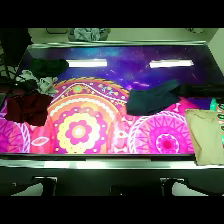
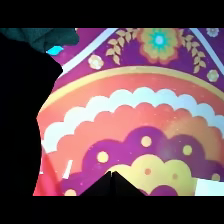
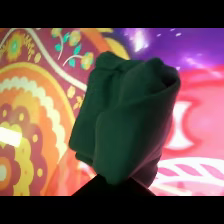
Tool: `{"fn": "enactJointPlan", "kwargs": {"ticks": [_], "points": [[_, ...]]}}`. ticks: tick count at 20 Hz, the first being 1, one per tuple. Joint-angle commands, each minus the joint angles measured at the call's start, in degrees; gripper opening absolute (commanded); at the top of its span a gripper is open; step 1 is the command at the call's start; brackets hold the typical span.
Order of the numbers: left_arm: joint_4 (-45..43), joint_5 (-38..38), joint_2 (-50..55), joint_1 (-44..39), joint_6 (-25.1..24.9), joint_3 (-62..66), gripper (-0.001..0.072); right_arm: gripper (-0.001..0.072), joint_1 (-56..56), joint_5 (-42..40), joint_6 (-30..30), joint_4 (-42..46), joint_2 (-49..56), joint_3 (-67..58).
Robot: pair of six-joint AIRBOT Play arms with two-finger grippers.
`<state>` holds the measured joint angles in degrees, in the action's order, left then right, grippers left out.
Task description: Fold the shirts.
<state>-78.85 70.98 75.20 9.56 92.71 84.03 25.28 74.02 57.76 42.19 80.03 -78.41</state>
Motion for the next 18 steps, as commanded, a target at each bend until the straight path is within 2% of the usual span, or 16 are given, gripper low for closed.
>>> {"fn": "enactJointPlan", "kwargs": {"ticks": [1, 6, 13, 16, 18], "points": [[0.0, -0.02, 0.02, -0.02, -1.29, 0.0, 0.0028, 0.0044, 13.9, 7.41, 3.65, 3.89, -4.11, -5.51], [-0.02, 0.22, 0.0, 0.0, -2.97, 0.0, 0.0028, 0.0045, 26.49, 9.68, 6.67, 2.97, -4.33, -8.76], [-0.02, 1.27, 0.0, 0.0, -4.26, 0.0, 0.0028, 0.0045, 37.27, 12.07, 7.82, -2.49, -4.85, -8.79], [0.0, 1.29, -0.09, 0.0, -4.26, 0.0, 0.0028, 0.0045, 41.79, 15.76, 7.58, 0.57, -5.99, -8.76], [0.0, 1.36, -0.31, 0.0, -4.26, 0.0, 0.0028, 0.0044, 43.95, 17.73, 7.65, 5.84, -6.75, -8.74]]}}
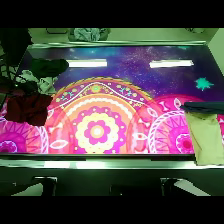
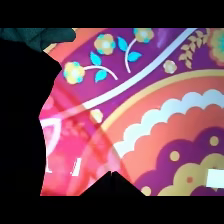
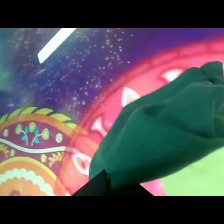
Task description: Fold the shirts.
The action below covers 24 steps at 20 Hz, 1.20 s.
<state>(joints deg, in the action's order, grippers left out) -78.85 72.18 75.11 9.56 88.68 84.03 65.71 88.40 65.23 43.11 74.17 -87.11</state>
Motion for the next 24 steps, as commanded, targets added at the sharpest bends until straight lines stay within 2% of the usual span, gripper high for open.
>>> {"fn": "enactJointPlan", "kwargs": {"ticks": [1, 5, 10, 13, 14, 15, 16, 19, 21, 23, 24], "points": [[0.0, 0.37, -0.37, 0.0, -0.24, 0.02, 0.0028, 0.0044, 3.5, 4.2, 0.17, 10.23, -1.11, -0.02], [0.04, 0.46, -0.94, 0.0, -0.22, 0.04, 0.0028, 0.0045, 2.91, 4.24, 1.7, 22.93, -2.73, 7.72], [1.03, 0.48, -1.46, 0.0, -0.2, 0.04, 0.0028, 0.0045, 3.08, -4.31, 3.74, 34.18, -9.42, 31.04], [3.06, 0.46, -1.53, -0.02, -0.2, 0.07, 0.0028, 0.0051, 3.08, -7.93, 4.79, 34.95, -9.81, 36.46], [3.76, 0.46, -1.53, 0.0, -0.2, 0.07, 0.0028, 0.0223, 3.08, -8.7, 5.11, 34.97, -9.81, 36.63], [4.2, 0.46, -1.6, 0.0, -0.2, 0.07, 0.0029, 0.0651, 3.08, -9.51, 3.45, 34.99, -9.99, 36.09], [4.61, 0.48, -1.81, 0.0, -0.22, 0.13, 0.0029, 0.0697, 3.06, -10.62, -0.26, 35.06, -10.27, 34.6], [8.72, 0.17, -2.34, -0.02, -0.24, 4.92, 0.0029, 0.0702, 2.93, -13.09, -3.74, 35.95, -11.1, 21.79], [9.84, -2.25, -2.34, -0.26, -0.24, 11.39, 0.0028, 0.0701, -0.13, -20.5, -8.5, 33.51, -11.26, 8.98], [5.33, -7.41, -2.21, -2.25, 0.61, 16.92, 0.0026, 0.07, -9.03, -28.52, -13.42, 33.53, -11.43, -1.55], [-1.57, -9.27, -1.92, -4.83, 3.23, 18.34, 0.0025, 0.07, -15.45, -30.95, -13.86, 33.68, -11.43, -4.85]]}}
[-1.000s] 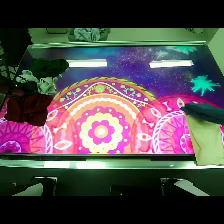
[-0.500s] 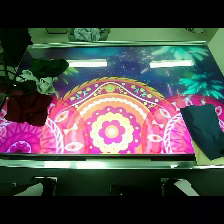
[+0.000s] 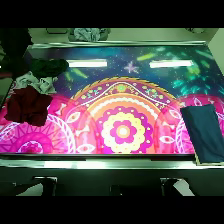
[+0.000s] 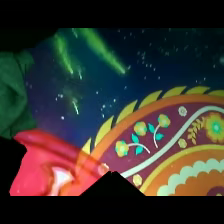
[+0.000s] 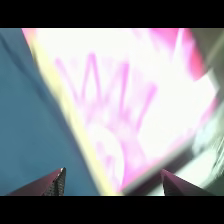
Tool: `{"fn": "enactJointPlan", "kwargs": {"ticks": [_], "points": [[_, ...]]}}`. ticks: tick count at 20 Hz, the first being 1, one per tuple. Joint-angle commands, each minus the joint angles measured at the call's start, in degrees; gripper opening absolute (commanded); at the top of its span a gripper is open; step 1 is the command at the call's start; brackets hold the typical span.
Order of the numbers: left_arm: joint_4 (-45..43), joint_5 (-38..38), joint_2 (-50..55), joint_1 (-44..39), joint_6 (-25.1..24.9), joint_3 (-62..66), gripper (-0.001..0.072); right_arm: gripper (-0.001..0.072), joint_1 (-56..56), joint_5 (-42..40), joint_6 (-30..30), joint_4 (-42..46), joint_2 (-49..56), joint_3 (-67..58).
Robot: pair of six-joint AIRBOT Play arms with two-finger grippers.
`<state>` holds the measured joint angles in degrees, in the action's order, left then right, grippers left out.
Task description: Fold the shirts.
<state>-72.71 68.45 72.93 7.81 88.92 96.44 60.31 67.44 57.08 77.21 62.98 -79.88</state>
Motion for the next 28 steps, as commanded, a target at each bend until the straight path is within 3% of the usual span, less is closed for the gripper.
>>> {"fn": "enactJointPlan", "kwargs": {"ticks": [1, 3, 4, 5, 6, 7, 9, 12, 28], "points": [[-16.44, -4.87, 0.79, -6.29, 5.49, 6.21, 0.0025, 0.07, -16.61, -10.56, -5.62, -0.44, -0.26, -13.33], [-32.37, 3.85, 3.52, -12.98, 9.22, 6.05, 0.0028, 0.0698, -31.61, -5.53, -2.91, 4.17, 1.03, -12.72], [-34.05, 8.2, 5.05, -14.86, 10.78, 5.18, 0.0064, 0.0685, -38.73, 0.11, 3.26, 9.29, 3.06, -11.61], [-32.79, 12.11, 6.4, -15.87, 12.46, 3.26, 0.0263, 0.0663, -44.0, 6.23, 7.17, 11.89, 5.42, -10.14], [-30.4, 15.34, 6.95, -16.37, 12.26, 0.15, 0.0528, 0.0663, -48.19, 11.85, 7.67, 11.17, 8.39, -8.17], [-26.73, 16.2, 6.64, -16.5, 10.23, -4.83, 0.0588, 0.0663, -51.06, 16.44, 7.1, 8.96, 11.19, -6.45], [-20.61, 13.27, 3.72, -16.52, 9.66, -16.02, 0.0589, 0.0666, -55.06, 21.51, 6.19, 7.17, 15.39, -3.78], [-19.65, 6.73, -0.31, -16.46, 10.75, -24.55, 0.059, 0.0666, -58.25, 19.76, 6.19, 9.46, 16.35, -3.26], [-19.63, 7.56, -0.11, -16.48, 10.56, -24.7, 0.059, 0.0666, -58.42, 19.23, 6.16, 9.44, 16.37, -3.26]]}}
